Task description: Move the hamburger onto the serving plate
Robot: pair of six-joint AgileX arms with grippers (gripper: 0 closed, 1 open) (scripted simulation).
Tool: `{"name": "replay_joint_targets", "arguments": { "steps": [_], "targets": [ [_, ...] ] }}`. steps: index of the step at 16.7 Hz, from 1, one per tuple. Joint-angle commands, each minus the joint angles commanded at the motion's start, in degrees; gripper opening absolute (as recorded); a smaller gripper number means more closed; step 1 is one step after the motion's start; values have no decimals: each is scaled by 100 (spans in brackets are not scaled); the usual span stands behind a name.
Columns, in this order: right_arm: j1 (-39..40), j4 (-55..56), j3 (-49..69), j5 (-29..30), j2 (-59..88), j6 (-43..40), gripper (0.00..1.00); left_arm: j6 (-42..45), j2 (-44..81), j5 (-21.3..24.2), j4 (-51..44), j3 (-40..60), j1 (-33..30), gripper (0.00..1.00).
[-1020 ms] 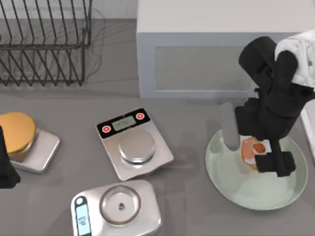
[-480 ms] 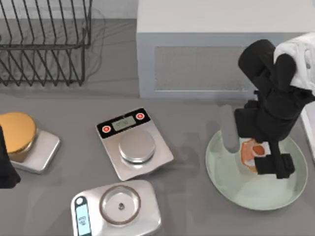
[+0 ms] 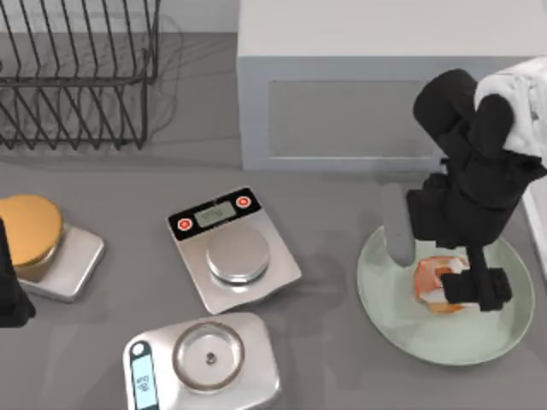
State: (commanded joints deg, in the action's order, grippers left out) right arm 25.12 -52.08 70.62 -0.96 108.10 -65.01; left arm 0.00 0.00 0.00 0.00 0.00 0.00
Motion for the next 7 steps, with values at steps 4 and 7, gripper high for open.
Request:
{"name": "replay_joint_targets", "arguments": {
  "steps": [4,7],
  "targets": [
    [0,0,0,0,0,0,100,0,0,0,0,0,0,100],
    [0,0,0,0,0,0,100,0,0,0,0,0,0,100]
  ]
}}
